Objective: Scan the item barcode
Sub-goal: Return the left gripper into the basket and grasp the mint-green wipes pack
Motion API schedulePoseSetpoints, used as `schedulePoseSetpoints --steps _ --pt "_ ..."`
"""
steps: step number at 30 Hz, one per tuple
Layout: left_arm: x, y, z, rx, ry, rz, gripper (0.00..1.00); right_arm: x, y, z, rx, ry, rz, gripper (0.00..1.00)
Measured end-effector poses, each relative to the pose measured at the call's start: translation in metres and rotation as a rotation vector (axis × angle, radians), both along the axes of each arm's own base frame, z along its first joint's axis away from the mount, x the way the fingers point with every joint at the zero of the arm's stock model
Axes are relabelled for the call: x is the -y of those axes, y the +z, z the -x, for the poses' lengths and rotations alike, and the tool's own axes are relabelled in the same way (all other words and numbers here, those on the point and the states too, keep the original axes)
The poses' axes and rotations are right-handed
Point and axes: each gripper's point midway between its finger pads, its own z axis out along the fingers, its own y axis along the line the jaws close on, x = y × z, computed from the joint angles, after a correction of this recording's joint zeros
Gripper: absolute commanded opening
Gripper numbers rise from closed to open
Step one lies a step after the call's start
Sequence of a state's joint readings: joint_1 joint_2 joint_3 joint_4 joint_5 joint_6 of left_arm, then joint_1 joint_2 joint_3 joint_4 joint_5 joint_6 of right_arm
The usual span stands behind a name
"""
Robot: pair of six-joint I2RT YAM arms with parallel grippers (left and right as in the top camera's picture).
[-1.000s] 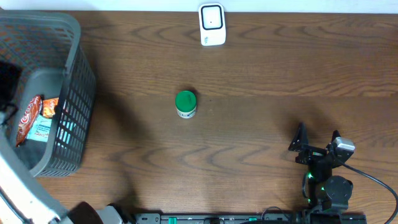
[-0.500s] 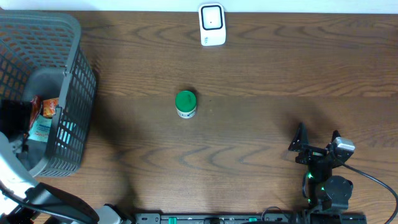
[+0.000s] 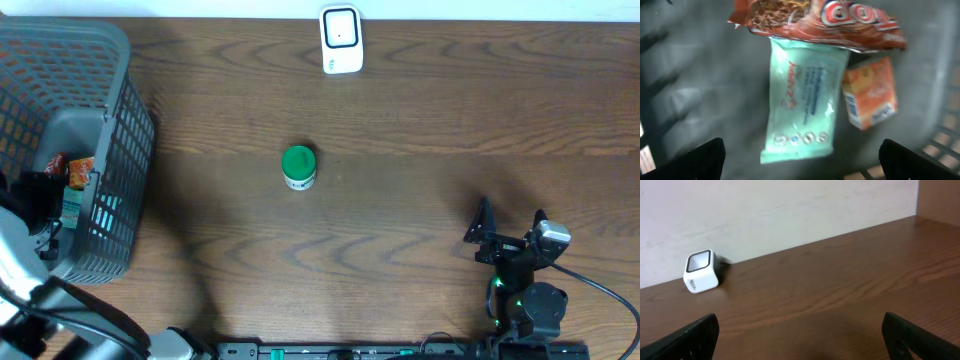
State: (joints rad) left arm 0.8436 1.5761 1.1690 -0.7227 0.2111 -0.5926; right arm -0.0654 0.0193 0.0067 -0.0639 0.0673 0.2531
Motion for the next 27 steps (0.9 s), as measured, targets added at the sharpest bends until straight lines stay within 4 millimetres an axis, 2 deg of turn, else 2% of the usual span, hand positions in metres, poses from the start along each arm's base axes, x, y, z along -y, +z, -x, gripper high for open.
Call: schedulePoseSetpoints --steps 10,16,17,20,23,26,27 --pt "-0.001 -0.069 0.002 -0.127 -0.01 0.121 0.98 0.0 0.0 0.0 0.0 0.0 0.0 0.99" --pt "-0.004 -0.076 -0.001 -0.136 -0.015 0.127 1.0 0.0 0.0 0.0 0.0 0.0 0.0 0.99" --pt "-0.005 -0.076 -0.001 -0.138 -0.017 0.125 0.93 0.0 0.0 0.0 0.0 0.0 0.0 0.99" --pt "-0.009 -0.078 -0.004 -0.138 -0.025 0.117 0.63 0.0 0.0 0.0 0.0 0.0 0.0 0.99" --pt "-0.012 -0.079 -0.012 -0.113 -0.044 0.116 0.44 0.0 0.0 0.0 0.0 0.0 0.0 0.99" --pt "-0.01 -0.08 -0.018 -0.089 -0.058 0.129 0.08 0.0 0.0 0.0 0.0 0.0 0.0 0.99" --pt "-0.01 -0.079 -0.02 -0.078 -0.064 0.133 0.07 0.0 0.0 0.0 0.0 0.0 0.0 0.99"
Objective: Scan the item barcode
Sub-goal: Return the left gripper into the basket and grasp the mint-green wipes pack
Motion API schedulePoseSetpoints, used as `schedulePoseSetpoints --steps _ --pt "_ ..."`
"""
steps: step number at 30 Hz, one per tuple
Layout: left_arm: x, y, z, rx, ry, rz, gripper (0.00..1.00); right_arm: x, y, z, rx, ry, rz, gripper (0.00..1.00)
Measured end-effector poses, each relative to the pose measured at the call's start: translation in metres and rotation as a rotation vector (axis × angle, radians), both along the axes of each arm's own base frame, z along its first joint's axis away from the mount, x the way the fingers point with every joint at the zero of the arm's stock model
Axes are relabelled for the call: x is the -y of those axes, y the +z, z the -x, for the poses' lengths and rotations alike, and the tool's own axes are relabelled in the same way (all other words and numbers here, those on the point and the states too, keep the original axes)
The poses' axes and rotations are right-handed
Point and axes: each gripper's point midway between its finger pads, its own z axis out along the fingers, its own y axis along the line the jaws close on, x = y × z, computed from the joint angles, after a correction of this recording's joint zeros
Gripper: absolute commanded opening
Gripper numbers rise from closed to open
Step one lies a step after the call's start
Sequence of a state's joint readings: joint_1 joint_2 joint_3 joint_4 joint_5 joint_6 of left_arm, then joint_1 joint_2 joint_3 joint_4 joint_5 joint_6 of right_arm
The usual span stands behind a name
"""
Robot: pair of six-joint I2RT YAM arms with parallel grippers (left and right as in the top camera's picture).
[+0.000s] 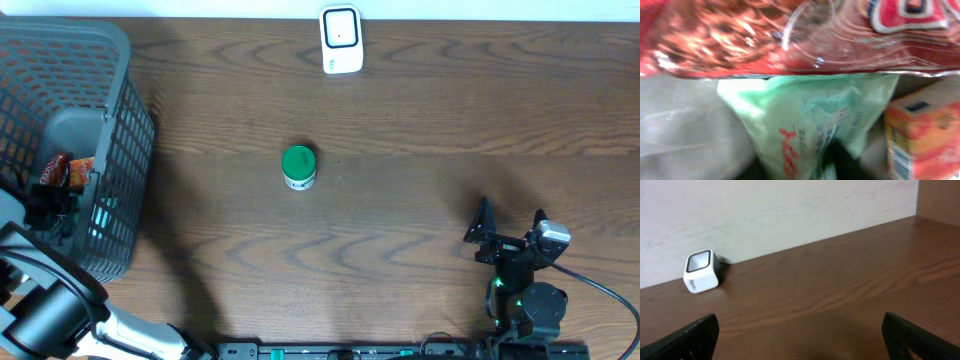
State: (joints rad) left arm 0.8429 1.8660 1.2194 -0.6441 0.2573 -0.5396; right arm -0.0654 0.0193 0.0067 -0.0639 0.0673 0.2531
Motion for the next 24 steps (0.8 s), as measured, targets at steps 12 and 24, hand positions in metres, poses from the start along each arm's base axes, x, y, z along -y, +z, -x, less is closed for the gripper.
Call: schedulePoseSetpoints --steps 12,24 --pt "0.011 0.018 0.014 -0.045 0.011 0.026 0.07 0.0 0.0 0.0 0.0 0.0 0.0 0.99" --pt "0.025 0.297 -0.006 0.612 0.021 -0.436 0.07 0.0 0.0 0.0 -0.001 0.0 0.0 0.99"
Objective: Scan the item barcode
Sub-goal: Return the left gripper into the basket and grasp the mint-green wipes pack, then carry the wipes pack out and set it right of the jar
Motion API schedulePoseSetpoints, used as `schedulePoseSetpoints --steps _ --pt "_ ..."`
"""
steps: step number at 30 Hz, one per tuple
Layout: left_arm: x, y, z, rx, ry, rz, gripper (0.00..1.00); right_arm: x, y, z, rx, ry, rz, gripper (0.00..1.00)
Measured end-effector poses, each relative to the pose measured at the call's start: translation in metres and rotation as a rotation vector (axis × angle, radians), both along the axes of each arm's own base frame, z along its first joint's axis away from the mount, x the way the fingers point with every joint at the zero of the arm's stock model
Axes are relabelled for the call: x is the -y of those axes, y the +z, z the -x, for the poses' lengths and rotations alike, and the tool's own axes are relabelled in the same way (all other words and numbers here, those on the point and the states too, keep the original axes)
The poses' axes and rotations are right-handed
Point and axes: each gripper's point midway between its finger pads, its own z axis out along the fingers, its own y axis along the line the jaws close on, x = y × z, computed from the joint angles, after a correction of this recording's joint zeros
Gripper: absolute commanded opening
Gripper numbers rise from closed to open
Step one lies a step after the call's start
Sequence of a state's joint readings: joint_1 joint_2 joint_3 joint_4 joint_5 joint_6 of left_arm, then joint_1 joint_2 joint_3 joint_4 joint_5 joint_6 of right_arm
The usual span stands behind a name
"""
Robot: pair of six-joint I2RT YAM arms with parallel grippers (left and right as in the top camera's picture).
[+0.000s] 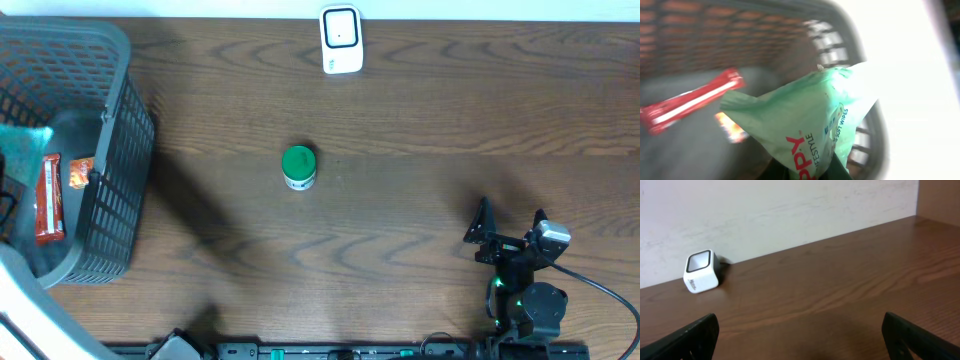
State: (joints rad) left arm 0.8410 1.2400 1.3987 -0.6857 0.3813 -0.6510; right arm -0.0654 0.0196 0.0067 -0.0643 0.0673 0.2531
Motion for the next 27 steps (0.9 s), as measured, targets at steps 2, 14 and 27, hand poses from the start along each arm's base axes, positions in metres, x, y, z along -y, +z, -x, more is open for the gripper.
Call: schedulePoseSetpoints --steps 2,14,27 --pt "0.026 0.04 -0.002 0.118 -0.075 -0.071 0.07 0.0 0.0 0.0 0.001 0.0 0.0 0.99" --pt "0.269 0.09 -0.047 0.349 -1.012 -0.235 0.07 0.0 0.0 0.0 0.0 0.0 0.0 0.99" --pt "0.529 -0.105 -0.059 -0.083 -1.666 -0.21 0.08 0.0 0.0 0.0 0.0 0.0 0.0 0.99"
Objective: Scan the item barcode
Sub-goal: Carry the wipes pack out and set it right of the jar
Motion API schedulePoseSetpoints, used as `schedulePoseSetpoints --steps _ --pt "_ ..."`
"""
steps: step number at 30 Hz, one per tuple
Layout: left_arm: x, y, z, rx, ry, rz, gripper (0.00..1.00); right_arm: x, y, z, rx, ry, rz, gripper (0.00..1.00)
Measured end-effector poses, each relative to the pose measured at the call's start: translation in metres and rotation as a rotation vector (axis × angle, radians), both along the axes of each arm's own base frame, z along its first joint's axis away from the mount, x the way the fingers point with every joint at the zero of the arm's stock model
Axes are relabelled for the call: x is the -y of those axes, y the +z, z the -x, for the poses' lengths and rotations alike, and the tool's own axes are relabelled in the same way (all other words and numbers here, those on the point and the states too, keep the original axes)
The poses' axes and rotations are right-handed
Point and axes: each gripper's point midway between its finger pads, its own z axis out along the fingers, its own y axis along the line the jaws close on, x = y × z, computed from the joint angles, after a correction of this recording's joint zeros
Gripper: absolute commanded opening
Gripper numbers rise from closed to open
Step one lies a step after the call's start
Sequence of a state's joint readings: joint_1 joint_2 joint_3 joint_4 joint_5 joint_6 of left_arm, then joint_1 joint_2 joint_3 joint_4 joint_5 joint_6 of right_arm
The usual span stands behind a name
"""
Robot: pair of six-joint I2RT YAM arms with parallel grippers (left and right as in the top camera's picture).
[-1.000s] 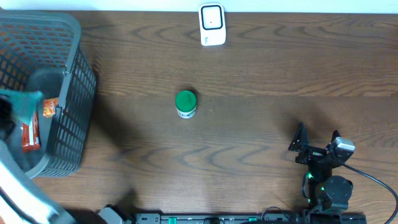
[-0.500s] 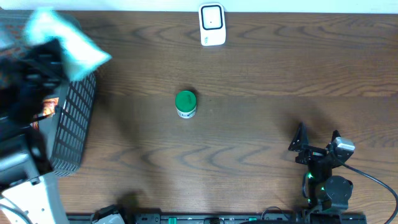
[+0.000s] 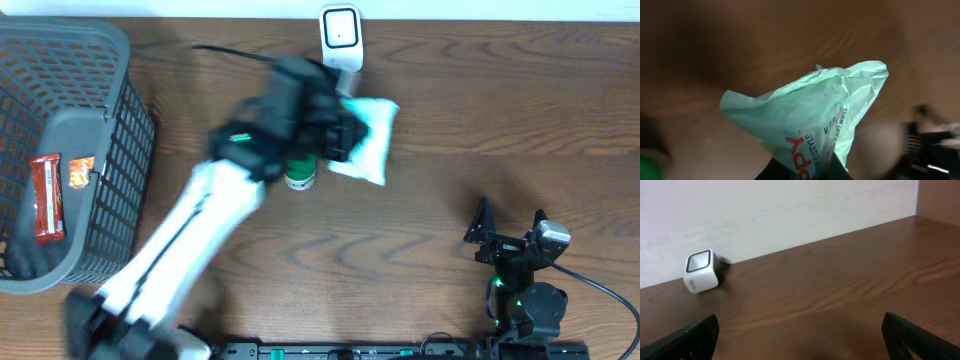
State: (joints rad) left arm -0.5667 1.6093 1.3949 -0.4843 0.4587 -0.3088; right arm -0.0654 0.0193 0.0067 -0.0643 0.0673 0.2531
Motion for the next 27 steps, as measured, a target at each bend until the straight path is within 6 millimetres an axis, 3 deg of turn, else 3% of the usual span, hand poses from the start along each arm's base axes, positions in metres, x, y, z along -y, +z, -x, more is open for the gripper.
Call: schedulePoseSetpoints --steps 4,9,10,11,12,14,15,18,20,23,24,26,27 --pt "0.028 -0.083 0.004 -0.087 -0.024 -0.159 0.07 0.0 0.0 0.0 0.0 0.0 0.0 0.99" --pt "0.03 -0.162 0.003 -0.145 -0.002 -0.333 0.08 0.0 0.0 0.0 0.0 0.0 0.0 0.99" --pt "0.028 -0.173 0.003 -0.153 0.004 -0.356 0.15 0.0 0.0 0.0 0.0 0.0 0.0 0.99" --pt "0.026 -0.183 0.001 -0.156 0.011 -0.376 0.38 0.0 0.0 0.0 0.0 0.0 0.0 0.99" --pt "0.025 -0.189 -0.001 -0.157 0.016 -0.387 0.81 0.0 0.0 0.0 0.0 0.0 0.0 0.99" --pt "0.022 -0.192 -0.003 -0.156 0.03 -0.398 1.0 0.0 0.0 0.0 0.0 0.0 0.0 0.99" --pt "0.021 -0.189 -0.005 -0.149 0.036 -0.396 0.98 0.0 0.0 0.0 0.0 0.0 0.0 0.99" --pt "0.019 -0.164 -0.013 -0.114 0.051 -0.374 0.98 0.0 0.0 0.0 0.0 0.0 0.0 0.99" --pt "0.019 -0.129 -0.019 -0.059 0.056 -0.347 0.98 0.0 0.0 0.0 0.0 0.0 0.0 0.99" --pt "0.018 -0.039 -0.03 0.099 0.063 -0.253 0.98 0.0 0.0 0.0 0.0 0.0 0.0 0.99" --pt "0.013 0.005 -0.031 0.176 0.075 -0.21 0.98 0.0 0.0 0.0 0.0 0.0 0.0 0.99" --pt "-0.013 0.072 -0.029 0.301 0.134 -0.16 0.98 0.0 0.0 0.0 0.0 0.0 0.0 0.99" --pt "-0.032 0.097 -0.028 0.345 0.177 -0.15 0.98 0.0 0.0 0.0 0.0 0.0 0.0 0.99"
